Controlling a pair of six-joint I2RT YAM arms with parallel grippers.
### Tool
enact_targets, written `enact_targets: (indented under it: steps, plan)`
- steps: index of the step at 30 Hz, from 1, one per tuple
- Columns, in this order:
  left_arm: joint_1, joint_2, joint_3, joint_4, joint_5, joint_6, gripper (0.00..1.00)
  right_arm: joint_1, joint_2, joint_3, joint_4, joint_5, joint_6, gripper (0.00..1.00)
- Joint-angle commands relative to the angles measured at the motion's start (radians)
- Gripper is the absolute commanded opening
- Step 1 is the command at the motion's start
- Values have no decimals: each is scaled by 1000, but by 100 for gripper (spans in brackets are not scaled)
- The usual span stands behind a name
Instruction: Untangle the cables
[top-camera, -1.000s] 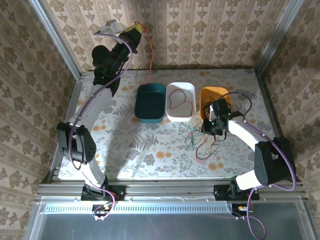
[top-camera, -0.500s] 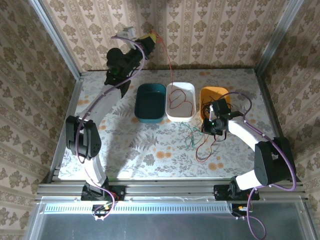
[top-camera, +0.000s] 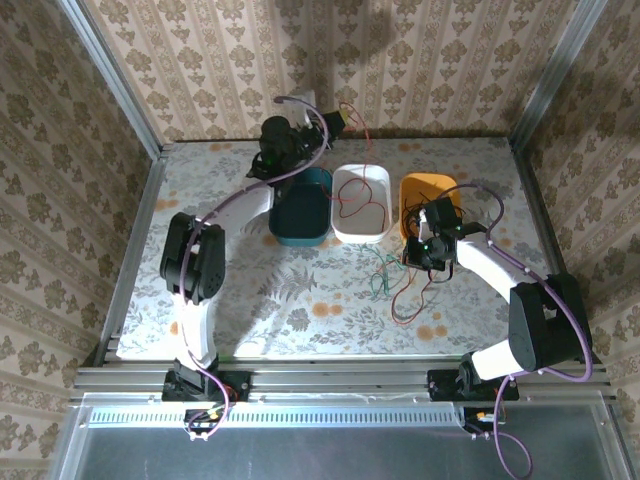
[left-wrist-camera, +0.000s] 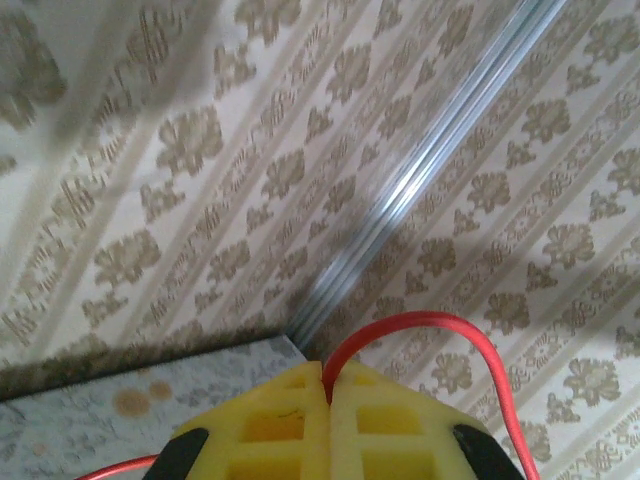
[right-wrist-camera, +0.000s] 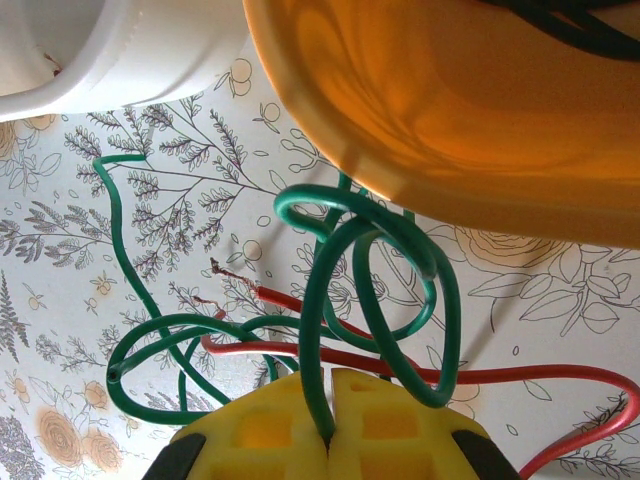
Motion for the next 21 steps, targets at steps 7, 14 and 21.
enact_targets:
  steps: [7, 14, 21]
  plan:
    - [-45, -8, 59, -22, 47, 39, 0, -7, -10, -2, -5, 1, -4, 0]
    - [-77, -83, 76, -37, 58, 170, 0, -9, -13, -4, -4, 1, -7, 0]
    - [-133, -114, 117, -120, 127, 293, 0, -9, -9, -3, -6, -2, -10, 0]
